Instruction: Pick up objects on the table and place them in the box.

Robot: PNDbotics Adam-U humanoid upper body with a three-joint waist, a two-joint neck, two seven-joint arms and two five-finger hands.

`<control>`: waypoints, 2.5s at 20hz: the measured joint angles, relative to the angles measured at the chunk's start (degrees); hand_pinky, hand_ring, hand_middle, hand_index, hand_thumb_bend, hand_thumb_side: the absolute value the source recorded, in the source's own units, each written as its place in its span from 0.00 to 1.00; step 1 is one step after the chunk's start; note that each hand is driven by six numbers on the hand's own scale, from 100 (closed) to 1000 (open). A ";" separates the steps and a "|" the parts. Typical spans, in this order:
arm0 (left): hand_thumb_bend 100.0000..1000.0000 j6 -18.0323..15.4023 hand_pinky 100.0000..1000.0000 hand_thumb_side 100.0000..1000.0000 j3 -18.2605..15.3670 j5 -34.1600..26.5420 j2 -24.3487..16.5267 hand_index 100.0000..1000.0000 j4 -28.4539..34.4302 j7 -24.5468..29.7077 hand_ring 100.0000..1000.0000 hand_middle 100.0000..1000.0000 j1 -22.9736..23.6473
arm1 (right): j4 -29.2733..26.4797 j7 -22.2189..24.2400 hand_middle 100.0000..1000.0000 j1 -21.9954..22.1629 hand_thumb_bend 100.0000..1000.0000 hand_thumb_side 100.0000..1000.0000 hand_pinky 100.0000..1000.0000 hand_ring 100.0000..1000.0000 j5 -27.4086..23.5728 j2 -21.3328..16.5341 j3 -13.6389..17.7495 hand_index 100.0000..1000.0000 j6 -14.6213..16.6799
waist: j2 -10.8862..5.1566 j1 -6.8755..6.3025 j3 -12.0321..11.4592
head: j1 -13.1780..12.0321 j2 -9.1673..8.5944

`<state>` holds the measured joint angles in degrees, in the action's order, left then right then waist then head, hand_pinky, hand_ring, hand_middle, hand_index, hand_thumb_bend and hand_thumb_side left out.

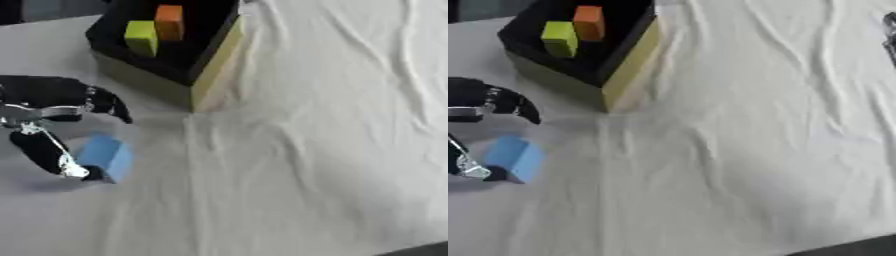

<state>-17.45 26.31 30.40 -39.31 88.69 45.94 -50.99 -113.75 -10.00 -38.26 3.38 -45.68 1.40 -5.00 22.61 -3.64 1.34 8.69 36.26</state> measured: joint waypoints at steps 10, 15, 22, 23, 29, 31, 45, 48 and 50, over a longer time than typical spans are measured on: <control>0.22 -0.91 0.68 0.30 0.62 -0.11 0.87 0.67 -0.85 -0.91 0.65 0.57 -0.43 | 0.00 -0.55 0.67 0.51 0.00 0.76 0.79 0.79 -0.20 0.06 0.38 0.78 -0.49 | 0.09 0.01 0.17 | -0.02 0.02; 0.06 -0.98 0.57 0.25 0.05 -0.07 0.84 0.57 1.06 -2.23 0.55 0.47 -0.32 | 0.00 -0.85 0.66 0.99 0.00 0.76 0.79 0.79 -0.26 0.06 0.54 0.78 -0.73 | 0.10 0.10 0.14 | -0.01 0.04; 0.02 -0.11 0.55 0.24 -1.79 0.18 -0.25 0.55 4.64 -4.88 0.53 0.45 0.07 | 0.00 -1.32 0.67 1.49 0.00 0.76 0.79 0.79 -0.28 0.06 0.79 0.78 -0.71 | -0.04 0.21 -0.11 | 0.01 0.21; 0.03 0.21 0.55 0.24 -2.24 0.14 -0.41 0.54 5.21 -5.33 0.53 0.45 0.07 | 0.00 -1.39 0.67 1.49 0.00 0.76 0.79 0.79 -0.28 0.06 0.87 0.77 -0.76 | -0.08 0.22 -0.12 | 0.01 0.29; 0.01 2.59 0.54 0.26 -5.93 -1.70 -0.52 0.52 7.45 -8.49 0.52 0.45 -2.98 | 0.00 -1.36 0.66 0.48 0.00 0.76 0.79 0.79 -0.27 0.20 0.85 0.77 -1.38 | -0.70 0.23 -0.34 | -0.97 0.53; 0.00 3.42 0.54 0.26 -6.96 -2.62 -0.02 0.52 7.21 -9.30 0.52 0.45 -4.67 | 0.00 -1.25 0.67 0.45 0.00 0.76 0.79 0.79 -0.27 0.45 0.72 0.77 -1.52 | -0.79 0.23 -0.35 | -1.30 0.53; 0.00 3.18 0.55 0.28 -10.56 6.15 10.51 0.54 -11.22 -20.03 0.52 0.46 -18.79 | 0.00 -0.30 0.66 -1.28 0.00 0.77 0.79 0.79 -0.26 0.82 -0.03 0.77 -1.86 | -0.03 -0.20 2.13 | -3.58 -0.61; 0.00 2.25 0.55 0.27 -11.38 9.17 12.89 0.54 -15.93 -24.38 0.53 0.47 -20.76 | 0.00 0.08 0.66 -1.92 0.00 0.77 0.79 0.79 -0.26 1.10 -0.16 0.77 -1.77 | 0.63 -0.20 2.84 | -4.88 -1.09; 0.00 1.60 0.55 0.28 -11.81 11.27 14.09 0.54 -18.37 -27.04 0.53 0.47 -21.66 | 0.00 0.28 0.66 -2.47 0.00 0.77 0.79 0.79 -0.26 1.34 -0.40 0.77 -1.74 | 1.06 -0.20 3.41 | -6.19 -1.42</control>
<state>-15.85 14.49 41.67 -25.21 70.32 18.90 -72.66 -113.75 -9.73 -40.74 3.11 -44.34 1.01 -6.74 23.67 -3.83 4.76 2.51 34.84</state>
